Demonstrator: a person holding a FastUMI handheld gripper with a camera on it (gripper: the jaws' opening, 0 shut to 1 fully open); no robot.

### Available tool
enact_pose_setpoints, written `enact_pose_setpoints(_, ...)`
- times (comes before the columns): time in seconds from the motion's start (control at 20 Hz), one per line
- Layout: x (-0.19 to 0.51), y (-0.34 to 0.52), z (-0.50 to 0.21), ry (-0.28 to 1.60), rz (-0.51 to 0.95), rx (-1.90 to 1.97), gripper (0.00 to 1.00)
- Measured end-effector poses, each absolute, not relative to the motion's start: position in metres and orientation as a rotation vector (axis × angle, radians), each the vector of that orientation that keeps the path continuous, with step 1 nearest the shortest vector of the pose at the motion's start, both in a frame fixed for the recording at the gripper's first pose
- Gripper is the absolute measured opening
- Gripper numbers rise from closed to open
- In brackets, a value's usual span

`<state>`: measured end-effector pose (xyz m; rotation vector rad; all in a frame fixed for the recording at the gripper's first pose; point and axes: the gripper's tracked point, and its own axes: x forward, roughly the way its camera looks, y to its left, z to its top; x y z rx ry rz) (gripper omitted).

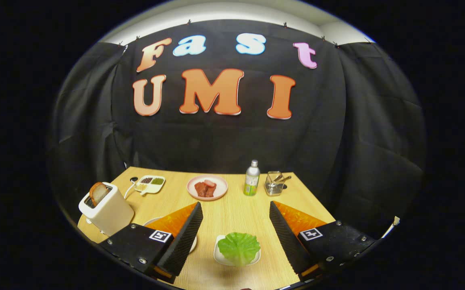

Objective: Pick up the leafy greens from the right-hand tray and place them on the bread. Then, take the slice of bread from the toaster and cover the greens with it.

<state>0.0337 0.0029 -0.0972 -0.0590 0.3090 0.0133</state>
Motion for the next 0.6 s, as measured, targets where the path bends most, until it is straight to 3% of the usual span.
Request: enact_pose_setpoints(0.6, 0.059, -0.013, -0.224, 0.801, 0.030, -0.140, 1.00)
